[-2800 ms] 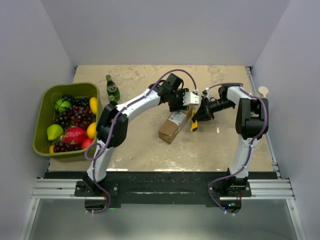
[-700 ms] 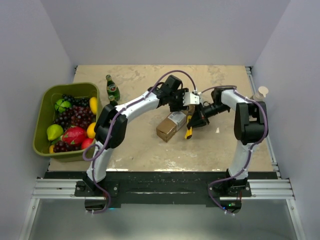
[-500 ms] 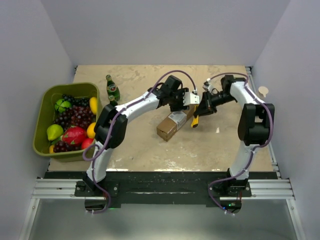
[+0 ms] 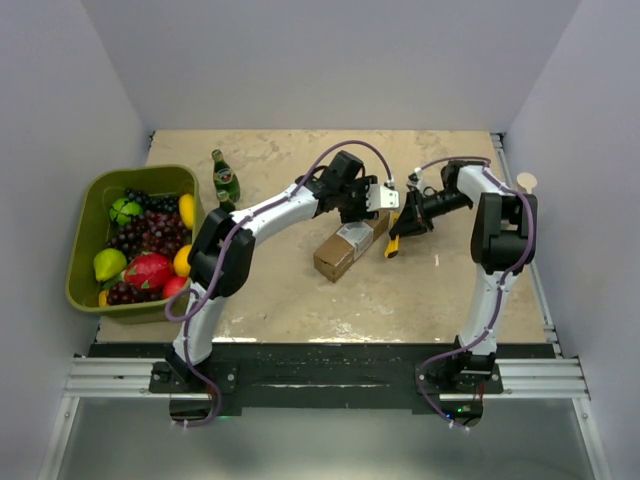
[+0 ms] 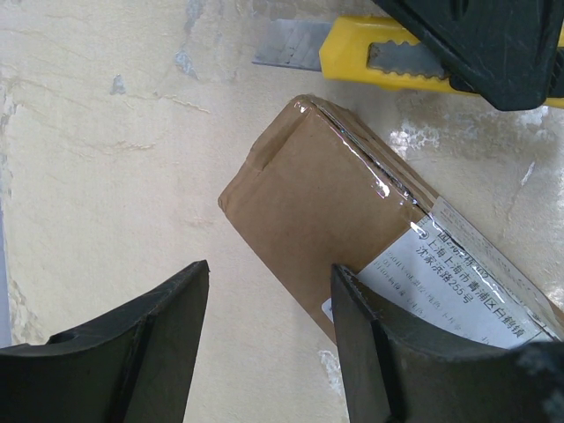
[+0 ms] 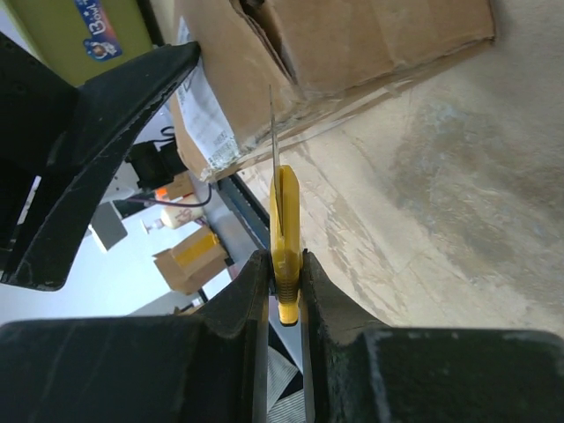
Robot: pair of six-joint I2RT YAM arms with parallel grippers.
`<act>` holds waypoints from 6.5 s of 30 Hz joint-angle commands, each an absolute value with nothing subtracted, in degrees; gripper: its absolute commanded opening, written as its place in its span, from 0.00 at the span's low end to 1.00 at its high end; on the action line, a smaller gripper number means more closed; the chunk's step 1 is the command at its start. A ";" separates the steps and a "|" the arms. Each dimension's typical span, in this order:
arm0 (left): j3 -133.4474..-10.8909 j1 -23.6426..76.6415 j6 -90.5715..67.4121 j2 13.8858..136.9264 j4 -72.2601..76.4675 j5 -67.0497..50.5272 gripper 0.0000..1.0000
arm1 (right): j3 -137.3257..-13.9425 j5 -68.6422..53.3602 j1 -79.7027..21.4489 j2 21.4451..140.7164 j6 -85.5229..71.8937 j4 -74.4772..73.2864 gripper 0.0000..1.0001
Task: Unpack the express box
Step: Cut the express box at the center of the board, then place the knife at the center of the board, then open the express box at the center of the board.
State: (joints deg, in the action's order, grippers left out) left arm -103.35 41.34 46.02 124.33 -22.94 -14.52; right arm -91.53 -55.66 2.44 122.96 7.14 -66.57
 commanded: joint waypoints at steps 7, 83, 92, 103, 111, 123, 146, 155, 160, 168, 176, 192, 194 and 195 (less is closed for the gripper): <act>-100.55 41.04 45.97 127.88 -25.66 -10.37 0.62 | -87.28 -60.12 1.50 120.41 8.17 -68.20 0.00; -103.45 41.13 45.88 130.69 -26.81 -10.99 0.62 | -89.74 -60.29 0.97 123.75 6.68 -66.71 0.00; -103.45 41.04 45.79 130.43 -26.37 -11.08 0.63 | -87.80 -65.39 -4.12 123.58 7.56 -68.29 0.00; -101.69 41.04 45.26 129.38 -24.96 -10.64 0.63 | -80.25 -71.10 -6.76 121.12 4.49 -66.19 0.00; -97.13 40.69 43.51 125.96 -22.68 -10.28 0.63 | -61.25 -90.27 -8.18 109.87 -37.42 -27.16 0.00; -98.52 35.60 33.95 117.17 -20.03 -15.53 0.80 | -90.89 -66.92 -0.18 108.10 -9.02 -48.65 0.00; -102.66 31.99 32.87 116.98 -47.46 -38.41 1.00 | -80.70 -13.19 0.44 101.69 8.88 -41.66 0.00; -102.05 34.28 32.61 119.18 -43.25 -29.19 1.00 | -77.78 -10.29 0.44 105.37 6.77 -40.34 0.08; -102.22 34.54 30.85 120.14 -40.61 -25.05 0.96 | -80.24 -9.93 0.44 107.58 6.51 -42.18 0.69; -103.01 34.89 33.21 121.29 -39.82 -23.72 0.92 | -80.16 -20.65 0.44 100.90 3.43 -41.40 0.99; -100.11 35.24 34.98 118.74 -38.50 -25.15 0.92 | -80.15 -28.11 -2.72 105.02 0.44 -40.87 0.99; -97.92 38.49 37.79 120.14 -36.56 -15.31 0.93 | -82.44 -34.98 -7.38 113.38 -10.10 -33.84 0.99; -97.21 38.85 36.66 121.11 -36.12 -11.80 0.92 | -82.70 -35.33 -7.64 113.90 -10.72 -33.84 0.99; -97.03 38.85 36.04 121.37 -35.60 -10.73 0.92 | -82.71 -35.42 -7.73 113.99 -10.81 -33.84 0.99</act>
